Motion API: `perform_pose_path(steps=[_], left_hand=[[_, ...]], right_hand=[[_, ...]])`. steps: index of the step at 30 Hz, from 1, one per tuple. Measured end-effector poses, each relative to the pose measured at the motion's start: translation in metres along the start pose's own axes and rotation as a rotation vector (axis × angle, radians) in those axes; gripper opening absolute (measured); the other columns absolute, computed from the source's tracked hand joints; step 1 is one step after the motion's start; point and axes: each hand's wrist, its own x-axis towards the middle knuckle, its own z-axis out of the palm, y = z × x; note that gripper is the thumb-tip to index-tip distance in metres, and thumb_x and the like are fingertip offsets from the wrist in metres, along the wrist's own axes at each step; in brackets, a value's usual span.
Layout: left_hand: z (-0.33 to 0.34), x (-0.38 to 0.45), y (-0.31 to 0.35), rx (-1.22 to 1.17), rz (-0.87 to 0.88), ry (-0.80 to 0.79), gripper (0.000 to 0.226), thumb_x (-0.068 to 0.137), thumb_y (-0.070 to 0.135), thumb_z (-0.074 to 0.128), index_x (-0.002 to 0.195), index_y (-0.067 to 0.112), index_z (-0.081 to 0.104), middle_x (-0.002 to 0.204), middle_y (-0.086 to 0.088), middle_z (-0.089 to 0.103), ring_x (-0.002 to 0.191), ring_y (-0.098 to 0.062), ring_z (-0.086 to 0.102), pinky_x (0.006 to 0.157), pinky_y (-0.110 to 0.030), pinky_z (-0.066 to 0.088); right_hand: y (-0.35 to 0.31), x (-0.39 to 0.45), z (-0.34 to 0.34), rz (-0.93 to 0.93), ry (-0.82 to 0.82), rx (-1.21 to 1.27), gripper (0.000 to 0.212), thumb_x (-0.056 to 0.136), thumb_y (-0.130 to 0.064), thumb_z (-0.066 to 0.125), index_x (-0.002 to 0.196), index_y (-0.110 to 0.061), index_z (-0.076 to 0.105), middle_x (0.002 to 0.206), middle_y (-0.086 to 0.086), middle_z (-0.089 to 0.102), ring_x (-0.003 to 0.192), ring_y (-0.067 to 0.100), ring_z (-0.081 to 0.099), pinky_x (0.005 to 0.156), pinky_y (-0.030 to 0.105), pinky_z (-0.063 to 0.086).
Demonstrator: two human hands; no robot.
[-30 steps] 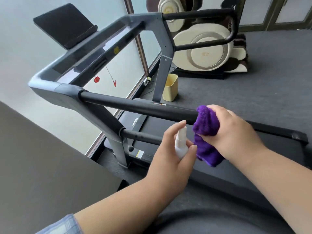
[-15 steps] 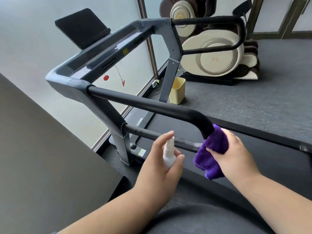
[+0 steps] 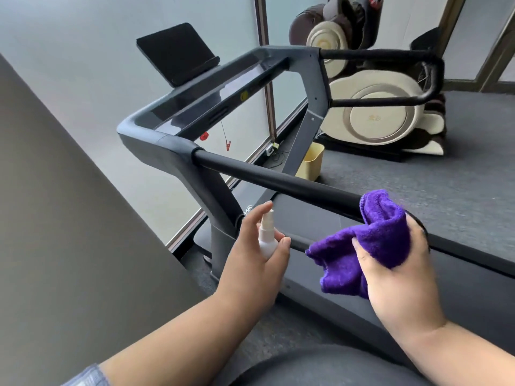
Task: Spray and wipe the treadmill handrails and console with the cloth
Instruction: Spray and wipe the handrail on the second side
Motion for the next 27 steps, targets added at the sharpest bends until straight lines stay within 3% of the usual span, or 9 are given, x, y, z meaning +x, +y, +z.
perform_pose_path(steps=[3,6,8,14,18,20,22,25,27], left_hand=[[-0.031,0.019,-0.013,0.011,0.004,0.005,0.056,0.084,0.046,0.059,0.132,0.062,0.036,0.094,0.019,0.064,0.061,-0.005,0.059,0.055,-0.013,0.049],[-0.064,0.043,-0.028,0.065,0.012,0.008,0.057,0.087,0.043,0.060,0.134,0.063,0.033,0.095,0.018,0.065,0.061,-0.010,0.062,0.056,-0.029,0.056],[-0.089,0.067,-0.039,0.131,0.010,0.016,0.058,0.090,0.038,0.061,0.131,0.066,0.031,0.094,0.018,0.065,0.060,-0.011,0.063,0.056,-0.040,0.058],[-0.145,0.151,-0.054,0.419,-0.024,-0.041,0.054,0.092,0.040,0.057,0.132,0.062,0.028,0.080,0.014,0.061,0.060,-0.008,0.061,0.051,-0.030,0.048],[-0.151,0.178,-0.056,0.572,0.086,-0.150,0.053,0.094,0.034,0.055,0.137,0.050,0.029,0.076,0.017,0.049,0.058,-0.006,0.054,0.045,-0.028,0.044],[-0.151,0.185,-0.057,0.618,0.123,-0.178,0.051,0.093,0.031,0.055,0.135,0.047,0.031,0.075,0.017,0.048,0.056,-0.004,0.051,0.041,-0.024,0.037],[-0.152,0.192,-0.059,0.627,0.110,-0.205,0.049,0.092,0.029,0.055,0.132,0.047,0.032,0.073,0.012,0.050,0.053,-0.007,0.053,0.036,-0.025,0.036],[-0.153,0.203,-0.063,0.623,0.074,-0.234,0.045,0.091,0.028,0.056,0.125,0.048,0.034,0.068,0.008,0.055,0.047,-0.011,0.055,0.031,-0.025,0.037],[-0.151,0.207,-0.066,0.634,0.075,-0.243,0.042,0.090,0.029,0.057,0.122,0.047,0.037,0.066,0.008,0.055,0.046,-0.010,0.054,0.030,-0.022,0.033]], right_hand=[[-0.002,-0.001,0.034,0.038,-0.055,-0.048,0.058,0.082,-0.025,0.077,0.126,-0.053,0.050,0.129,-0.021,0.057,0.119,-0.010,0.052,0.096,0.002,0.035],[-0.006,0.002,0.067,0.072,-0.152,-0.041,0.051,0.086,-0.027,0.073,0.131,-0.039,0.054,0.129,-0.016,0.061,0.120,-0.002,0.057,0.104,0.027,0.043],[-0.010,0.005,0.089,0.082,-0.174,-0.051,0.045,0.088,-0.029,0.072,0.129,-0.038,0.057,0.123,-0.015,0.065,0.115,0.000,0.061,0.100,0.033,0.046],[-0.017,0.003,0.152,0.168,-0.226,-0.045,0.044,0.086,-0.028,0.076,0.123,-0.045,0.060,0.113,-0.020,0.070,0.104,-0.003,0.065,0.091,0.032,0.049],[-0.026,0.011,0.172,0.200,-0.226,-0.091,0.043,0.082,-0.040,0.077,0.117,-0.055,0.058,0.110,-0.024,0.069,0.100,-0.005,0.065,0.085,0.027,0.050],[-0.035,0.014,0.176,0.241,-0.241,-0.063,0.038,0.085,-0.038,0.075,0.114,-0.056,0.058,0.101,-0.021,0.072,0.086,-0.002,0.070,0.068,0.022,0.054],[-0.043,0.011,0.178,0.283,-0.273,0.030,0.032,0.091,-0.028,0.073,0.110,-0.051,0.061,0.090,-0.009,0.076,0.071,0.011,0.074,0.049,0.022,0.054],[-0.046,-0.007,0.182,0.340,-0.317,0.130,0.031,0.093,-0.030,0.071,0.120,-0.041,0.060,0.098,0.007,0.076,0.072,0.033,0.074,0.059,0.036,0.059],[-0.039,-0.020,0.183,0.369,-0.342,0.079,0.038,0.088,-0.033,0.073,0.124,-0.037,0.060,0.103,0.003,0.075,0.077,0.031,0.075,0.066,0.036,0.055]])
